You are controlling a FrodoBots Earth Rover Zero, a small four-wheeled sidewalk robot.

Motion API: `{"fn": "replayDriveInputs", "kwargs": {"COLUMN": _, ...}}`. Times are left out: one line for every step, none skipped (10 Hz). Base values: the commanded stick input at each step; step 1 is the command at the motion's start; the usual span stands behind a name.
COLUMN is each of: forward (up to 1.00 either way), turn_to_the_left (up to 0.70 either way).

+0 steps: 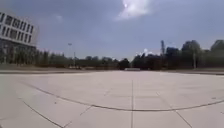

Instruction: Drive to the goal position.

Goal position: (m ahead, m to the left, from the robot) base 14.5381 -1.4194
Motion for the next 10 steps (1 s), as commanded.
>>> {"fn": "replayDriveInputs", "kwargs": {"forward": 0.7, "turn_to_the_left": 0.0}}
{"fn": "replayDriveInputs", "kwargs": {"forward": 0.7, "turn_to_the_left": 0.0}}
{"fn": "replayDriveInputs", "kwargs": {"forward": 0.7, "turn_to_the_left": 0.0}}
{"fn": "replayDriveInputs", "kwargs": {"forward": 0.7, "turn_to_the_left": 0.0}}
{"fn": "replayDriveInputs", "kwargs": {"forward": 0.7, "turn_to_the_left": 0.0}}
{"fn": "replayDriveInputs", "kwargs": {"forward": 0.7, "turn_to_the_left": 0.0}}
{"fn": "replayDriveInputs", "kwargs": {"forward": 0.7, "turn_to_the_left": 0.0}}
{"fn": "replayDriveInputs", "kwargs": {"forward": 0.7, "turn_to_the_left": 0.0}}
{"fn": "replayDriveInputs", "kwargs": {"forward": 0.7, "turn_to_the_left": 0.0}}
{"fn": "replayDriveInputs", "kwargs": {"forward": 0.7, "turn_to_the_left": 0.0}}
